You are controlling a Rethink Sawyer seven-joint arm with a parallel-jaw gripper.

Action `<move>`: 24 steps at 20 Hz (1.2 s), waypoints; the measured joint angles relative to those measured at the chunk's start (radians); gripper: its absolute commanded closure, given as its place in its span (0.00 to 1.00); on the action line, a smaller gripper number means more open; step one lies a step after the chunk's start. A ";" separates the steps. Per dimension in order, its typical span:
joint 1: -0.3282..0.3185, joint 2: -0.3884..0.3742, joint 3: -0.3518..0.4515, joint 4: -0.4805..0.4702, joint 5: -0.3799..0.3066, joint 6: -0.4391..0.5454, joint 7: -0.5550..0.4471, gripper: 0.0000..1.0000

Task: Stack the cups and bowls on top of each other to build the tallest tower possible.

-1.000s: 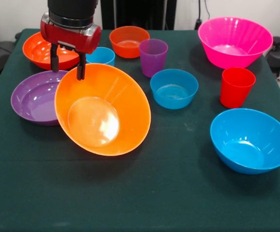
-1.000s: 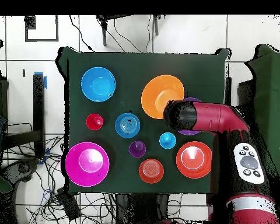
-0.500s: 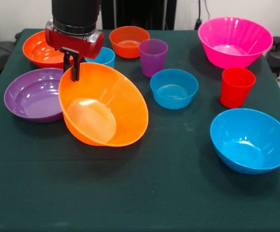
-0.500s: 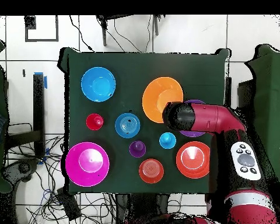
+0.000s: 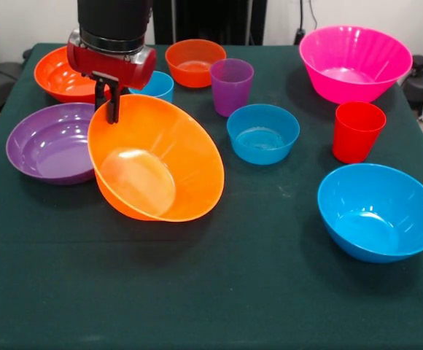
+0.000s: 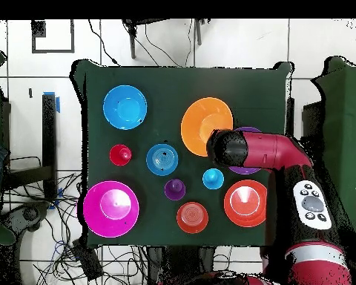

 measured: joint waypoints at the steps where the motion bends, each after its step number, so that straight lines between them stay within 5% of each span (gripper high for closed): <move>1: 0.000 0.000 0.000 0.000 0.000 0.000 0.000 1.00; 17: 0.002 -0.005 0.000 0.000 0.000 0.001 0.000 1.00; 24: 0.002 -0.039 0.003 -0.001 -0.001 0.078 0.000 1.00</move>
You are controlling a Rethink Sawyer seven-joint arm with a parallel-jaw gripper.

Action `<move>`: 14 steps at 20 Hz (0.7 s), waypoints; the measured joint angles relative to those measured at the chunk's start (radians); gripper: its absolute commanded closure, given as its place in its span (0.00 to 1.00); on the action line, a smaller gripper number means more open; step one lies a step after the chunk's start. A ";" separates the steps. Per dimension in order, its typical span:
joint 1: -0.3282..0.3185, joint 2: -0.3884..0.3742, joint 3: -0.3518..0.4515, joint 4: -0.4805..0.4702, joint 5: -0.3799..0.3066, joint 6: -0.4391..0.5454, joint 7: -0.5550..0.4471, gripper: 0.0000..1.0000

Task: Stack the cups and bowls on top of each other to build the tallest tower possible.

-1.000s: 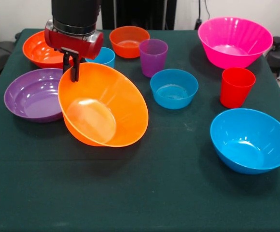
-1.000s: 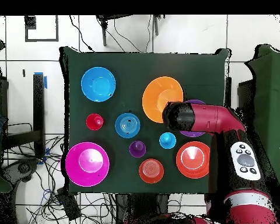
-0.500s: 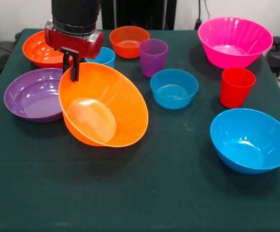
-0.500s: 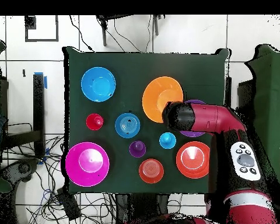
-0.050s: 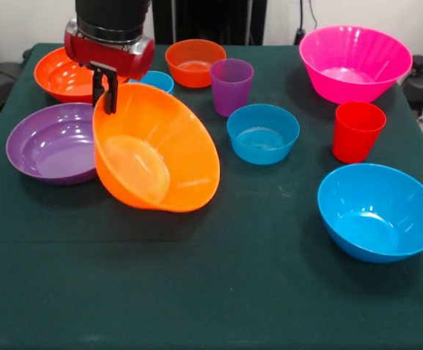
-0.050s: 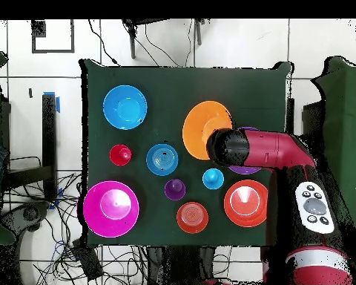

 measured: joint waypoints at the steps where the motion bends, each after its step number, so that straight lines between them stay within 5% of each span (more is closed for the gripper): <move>1: 0.000 -0.005 0.001 -0.001 0.000 0.015 0.000 1.00; 9: -0.007 -0.064 0.030 -0.053 0.000 0.210 0.000 1.00; 14: -0.032 -0.083 0.074 -0.109 0.000 0.233 0.000 1.00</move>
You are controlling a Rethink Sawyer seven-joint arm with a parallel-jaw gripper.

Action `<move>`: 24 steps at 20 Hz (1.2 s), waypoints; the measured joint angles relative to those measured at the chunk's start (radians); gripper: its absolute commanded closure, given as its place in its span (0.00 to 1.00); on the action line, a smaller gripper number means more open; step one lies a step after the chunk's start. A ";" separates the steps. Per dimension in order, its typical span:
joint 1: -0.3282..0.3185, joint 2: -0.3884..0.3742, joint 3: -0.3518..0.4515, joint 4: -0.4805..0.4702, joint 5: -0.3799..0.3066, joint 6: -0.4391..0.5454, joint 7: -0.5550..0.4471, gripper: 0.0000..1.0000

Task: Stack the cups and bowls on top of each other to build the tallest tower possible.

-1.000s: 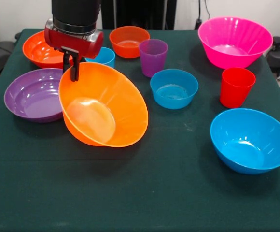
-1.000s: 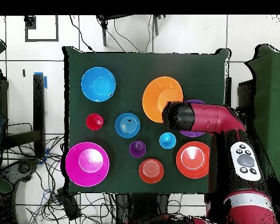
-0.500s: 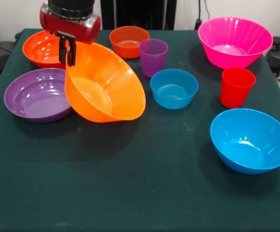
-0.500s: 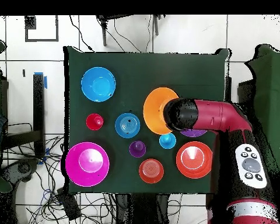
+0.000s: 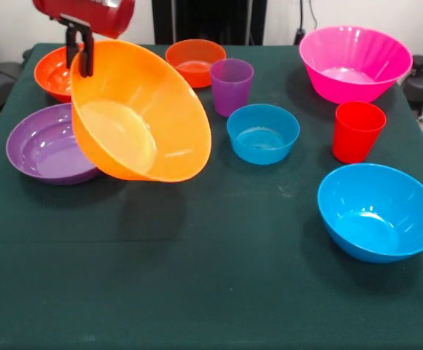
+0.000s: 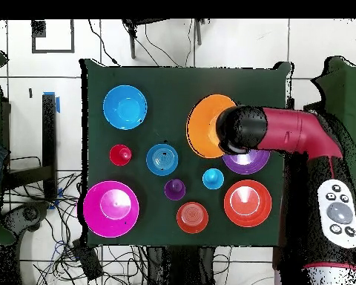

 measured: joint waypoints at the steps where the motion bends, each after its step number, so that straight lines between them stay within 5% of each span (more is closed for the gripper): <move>1: -0.008 -0.004 0.014 -0.018 0.000 0.000 0.000 1.00; 16: -0.038 -0.035 0.067 -0.120 -0.006 0.076 -0.087 1.00; 24: -0.097 -0.084 0.093 -0.119 -0.086 0.176 -0.343 1.00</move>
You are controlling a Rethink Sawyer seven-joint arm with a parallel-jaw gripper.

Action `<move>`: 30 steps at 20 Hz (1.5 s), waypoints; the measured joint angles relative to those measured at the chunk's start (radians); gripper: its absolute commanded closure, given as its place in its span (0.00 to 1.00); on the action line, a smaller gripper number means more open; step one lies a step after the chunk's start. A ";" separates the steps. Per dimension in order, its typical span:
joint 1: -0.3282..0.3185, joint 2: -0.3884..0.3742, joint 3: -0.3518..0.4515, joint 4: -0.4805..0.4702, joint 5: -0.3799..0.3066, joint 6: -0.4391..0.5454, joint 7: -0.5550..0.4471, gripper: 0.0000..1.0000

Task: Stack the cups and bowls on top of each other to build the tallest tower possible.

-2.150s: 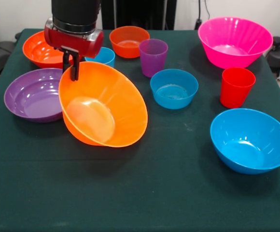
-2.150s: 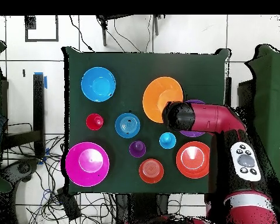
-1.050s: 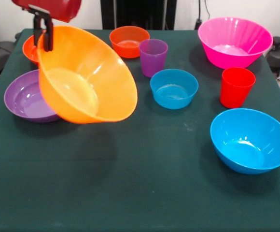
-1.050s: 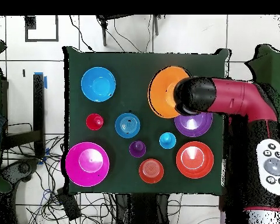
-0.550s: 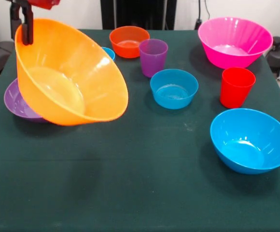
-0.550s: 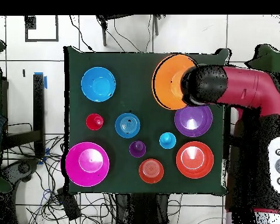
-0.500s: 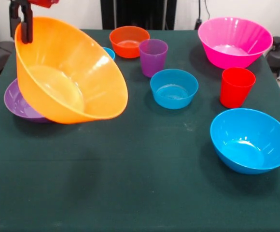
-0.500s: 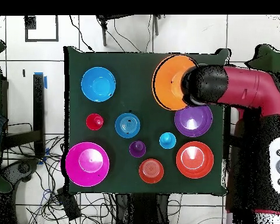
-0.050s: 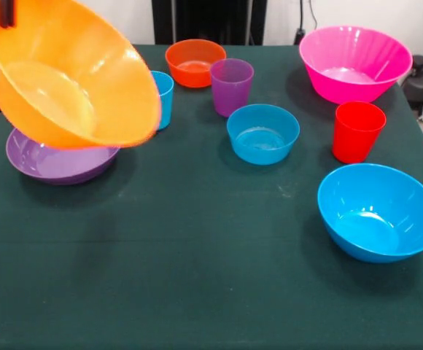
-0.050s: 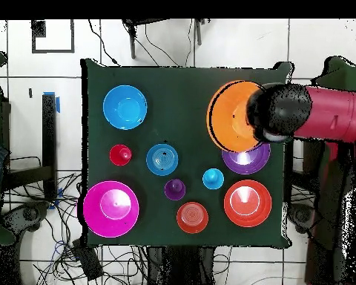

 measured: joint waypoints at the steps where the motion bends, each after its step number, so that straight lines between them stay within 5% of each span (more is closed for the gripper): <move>1: -0.007 -0.006 0.000 0.001 -0.011 0.001 -0.030 1.00; 10: -0.005 -0.047 -0.036 0.024 -0.127 0.002 -0.191 1.00; 30: 0.295 0.048 -0.236 0.055 -0.355 0.013 -0.191 1.00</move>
